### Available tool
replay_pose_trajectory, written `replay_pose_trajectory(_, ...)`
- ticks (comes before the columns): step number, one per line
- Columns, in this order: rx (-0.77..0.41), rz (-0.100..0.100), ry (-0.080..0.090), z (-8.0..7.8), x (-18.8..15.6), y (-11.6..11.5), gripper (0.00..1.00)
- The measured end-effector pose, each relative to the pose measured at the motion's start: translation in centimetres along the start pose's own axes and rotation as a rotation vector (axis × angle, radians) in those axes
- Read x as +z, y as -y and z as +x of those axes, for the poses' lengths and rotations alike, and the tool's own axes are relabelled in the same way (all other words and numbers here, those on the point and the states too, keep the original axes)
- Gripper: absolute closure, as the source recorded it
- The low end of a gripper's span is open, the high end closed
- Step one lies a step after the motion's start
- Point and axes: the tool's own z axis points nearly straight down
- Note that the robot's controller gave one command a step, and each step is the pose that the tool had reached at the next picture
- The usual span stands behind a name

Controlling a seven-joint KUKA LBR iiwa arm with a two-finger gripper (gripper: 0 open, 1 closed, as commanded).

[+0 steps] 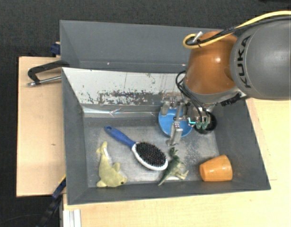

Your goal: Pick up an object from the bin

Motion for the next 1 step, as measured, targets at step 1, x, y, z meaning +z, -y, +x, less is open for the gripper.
replay_pose_trajectory(1,-0.038,0.002,0.002,-0.69,6.09,5.35,0.0)
